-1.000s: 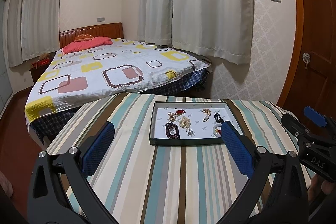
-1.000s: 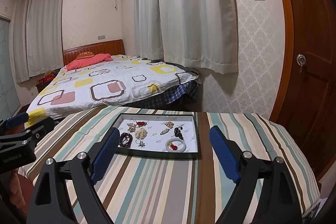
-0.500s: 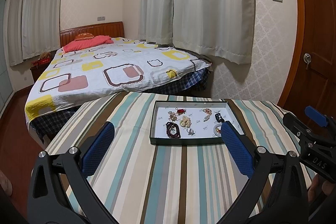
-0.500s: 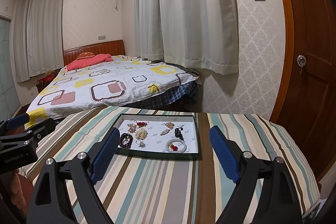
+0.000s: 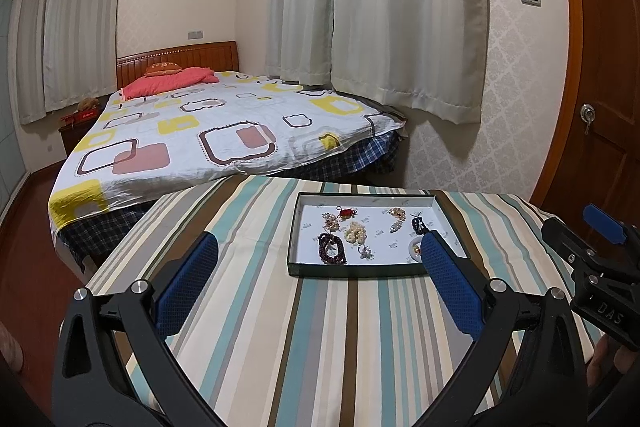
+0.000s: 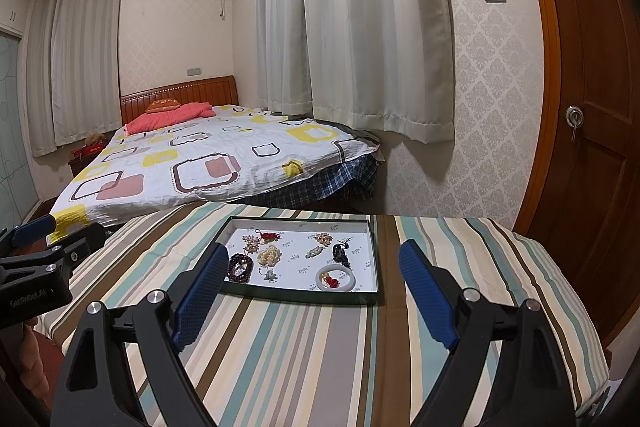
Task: Organize jewelry
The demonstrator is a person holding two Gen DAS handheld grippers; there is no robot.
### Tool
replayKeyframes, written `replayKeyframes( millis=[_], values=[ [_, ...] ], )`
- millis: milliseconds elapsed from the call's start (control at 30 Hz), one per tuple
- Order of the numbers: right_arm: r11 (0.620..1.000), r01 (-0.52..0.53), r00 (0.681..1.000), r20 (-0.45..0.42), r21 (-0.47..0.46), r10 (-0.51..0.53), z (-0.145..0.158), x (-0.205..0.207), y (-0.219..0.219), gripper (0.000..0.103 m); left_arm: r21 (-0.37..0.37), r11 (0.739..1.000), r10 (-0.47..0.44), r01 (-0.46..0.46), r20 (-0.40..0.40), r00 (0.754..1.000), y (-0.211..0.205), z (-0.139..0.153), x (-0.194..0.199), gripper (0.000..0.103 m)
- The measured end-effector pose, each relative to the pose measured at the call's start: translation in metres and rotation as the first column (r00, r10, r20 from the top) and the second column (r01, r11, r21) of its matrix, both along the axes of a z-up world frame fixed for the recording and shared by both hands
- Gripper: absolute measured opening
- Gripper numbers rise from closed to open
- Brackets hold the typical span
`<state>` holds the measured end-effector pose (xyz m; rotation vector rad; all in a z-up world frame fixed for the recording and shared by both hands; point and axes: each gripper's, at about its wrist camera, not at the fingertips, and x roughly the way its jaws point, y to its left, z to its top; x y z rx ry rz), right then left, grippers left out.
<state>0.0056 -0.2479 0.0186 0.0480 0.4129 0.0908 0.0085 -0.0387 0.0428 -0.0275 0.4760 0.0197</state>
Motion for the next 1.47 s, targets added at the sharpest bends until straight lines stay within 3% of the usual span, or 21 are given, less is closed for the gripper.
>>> replayKeyframes(
  millis=[500, 1033, 1467],
  values=[
    [1.0, -0.001, 1.0, 0.0, -0.001, 0.001, 0.0, 0.0, 0.001, 0.084, 0.022, 0.999, 0.023, -0.023, 0.013, 1.0, 0.0, 0.001, 0.001, 0.099],
    [1.0, -0.002, 1.0, -0.01, -0.003, 0.002, 0.002, 0.002, 0.003, 0.084, -0.028, 0.999, 0.021, -0.022, -0.025, 0.999, 0.006, -0.005, 0.011, 0.099],
    [1.0, 0.002, 1.0, -0.026, -0.002, -0.002, -0.009, 0.01, -0.002, 0.084, -0.024, 0.999, 0.033, -0.034, -0.035, 0.999, 0.017, -0.013, 0.023, 0.099]
  ],
)
